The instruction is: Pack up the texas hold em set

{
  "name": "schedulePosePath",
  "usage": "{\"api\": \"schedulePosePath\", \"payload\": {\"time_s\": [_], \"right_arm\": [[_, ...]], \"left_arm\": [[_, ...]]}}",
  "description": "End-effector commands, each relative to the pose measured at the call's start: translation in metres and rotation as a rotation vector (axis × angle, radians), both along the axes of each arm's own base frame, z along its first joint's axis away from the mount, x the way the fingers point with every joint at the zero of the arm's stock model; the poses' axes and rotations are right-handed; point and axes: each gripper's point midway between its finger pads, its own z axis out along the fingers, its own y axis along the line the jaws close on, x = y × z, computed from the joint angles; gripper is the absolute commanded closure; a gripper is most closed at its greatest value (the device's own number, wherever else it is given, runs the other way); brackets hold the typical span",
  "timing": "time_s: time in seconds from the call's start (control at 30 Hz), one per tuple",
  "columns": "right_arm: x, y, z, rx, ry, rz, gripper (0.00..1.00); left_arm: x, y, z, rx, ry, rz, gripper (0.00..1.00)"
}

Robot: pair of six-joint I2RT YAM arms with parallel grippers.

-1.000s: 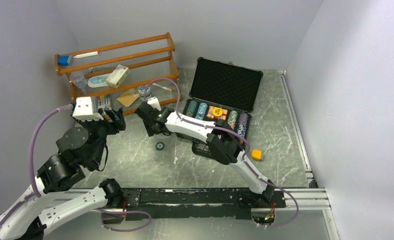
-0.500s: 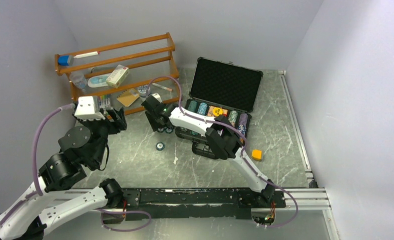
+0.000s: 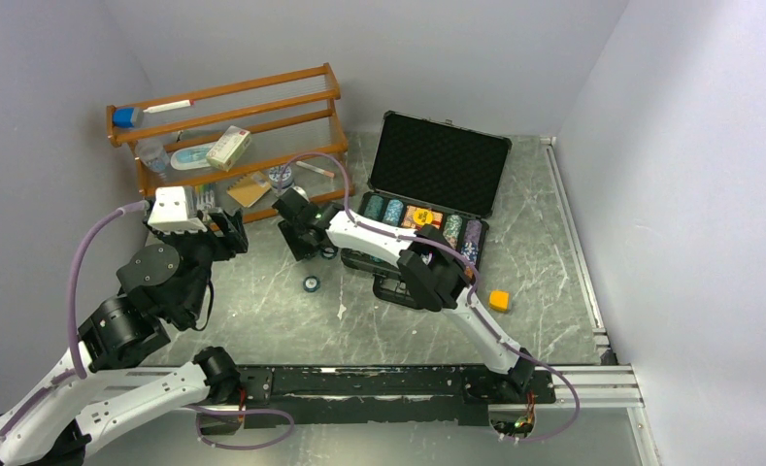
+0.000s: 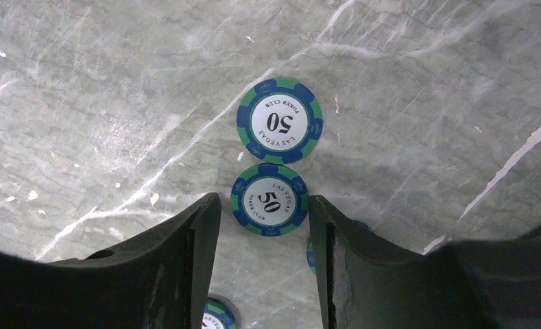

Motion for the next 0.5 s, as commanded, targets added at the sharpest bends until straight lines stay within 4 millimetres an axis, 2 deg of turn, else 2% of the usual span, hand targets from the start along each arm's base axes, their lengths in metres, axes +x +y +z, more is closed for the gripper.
{"api": "schedulePosePath", "payload": {"time_s": [0.0, 0.23, 0.37, 0.47], "right_arm": [[-0.006, -0.017, -0.033, -0.103, 0.036, -0.021, 0.47], [-0.003, -0.021, -0.041, -0.139, 0.03, -0.046, 0.51], [-0.002, -0.02, -0.028, -0.116, 0.014, -0.051, 0.52], [-0.001, -0.016, -0.012, -0.081, 0.003, -0.051, 0.52]], "left_arm": [[0.002, 0.0, -0.002, 0.013, 0.004, 0.007, 0.27], [0.002, 0.0, -0.003, 0.017, 0.005, 0.009, 0.27], [0.002, 0.0, -0.002, 0.016, 0.005, 0.009, 0.27], [0.002, -0.001, -0.002, 0.016, 0.005, 0.007, 0.27]]}}
